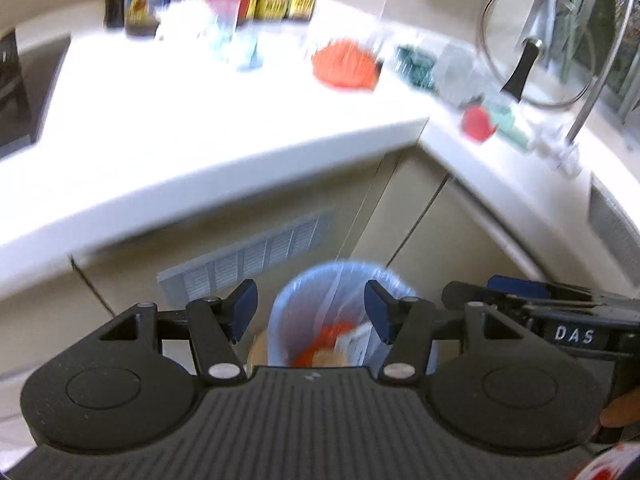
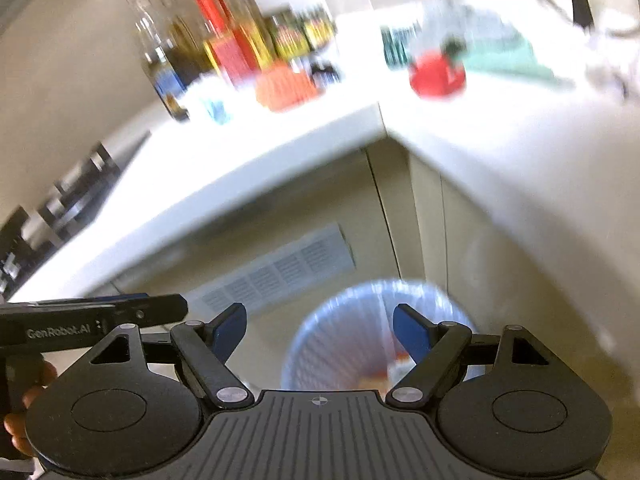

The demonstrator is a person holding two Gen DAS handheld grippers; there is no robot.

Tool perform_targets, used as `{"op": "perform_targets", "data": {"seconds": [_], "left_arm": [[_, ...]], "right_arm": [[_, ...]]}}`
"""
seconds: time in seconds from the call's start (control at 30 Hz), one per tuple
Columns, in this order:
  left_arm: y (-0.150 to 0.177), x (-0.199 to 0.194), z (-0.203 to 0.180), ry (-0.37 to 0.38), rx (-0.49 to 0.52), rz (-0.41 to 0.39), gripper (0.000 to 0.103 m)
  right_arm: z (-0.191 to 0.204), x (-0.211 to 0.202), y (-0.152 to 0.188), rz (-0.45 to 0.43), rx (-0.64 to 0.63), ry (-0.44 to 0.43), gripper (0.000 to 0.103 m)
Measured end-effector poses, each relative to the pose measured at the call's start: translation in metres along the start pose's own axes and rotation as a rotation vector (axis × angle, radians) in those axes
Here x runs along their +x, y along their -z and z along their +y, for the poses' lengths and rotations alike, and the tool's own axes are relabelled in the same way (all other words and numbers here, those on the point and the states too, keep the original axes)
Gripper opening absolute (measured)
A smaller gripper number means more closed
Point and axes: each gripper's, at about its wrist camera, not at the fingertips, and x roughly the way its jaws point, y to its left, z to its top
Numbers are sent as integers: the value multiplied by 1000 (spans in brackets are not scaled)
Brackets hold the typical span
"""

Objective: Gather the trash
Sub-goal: 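Raise both tools back toward the counter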

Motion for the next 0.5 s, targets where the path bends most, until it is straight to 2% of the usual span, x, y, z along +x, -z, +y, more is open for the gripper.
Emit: {"op": "perform_targets", "data": {"seconds": [0.2, 0.5], "left_arm": [[-37, -17, -8, 26, 62, -89, 55], [-84, 0, -10, 36, 126, -154, 55]], "right_arm": [[7, -25, -36, -117, 3, 39, 81], [-19, -26, -75, -222, 95, 151, 80]]}}
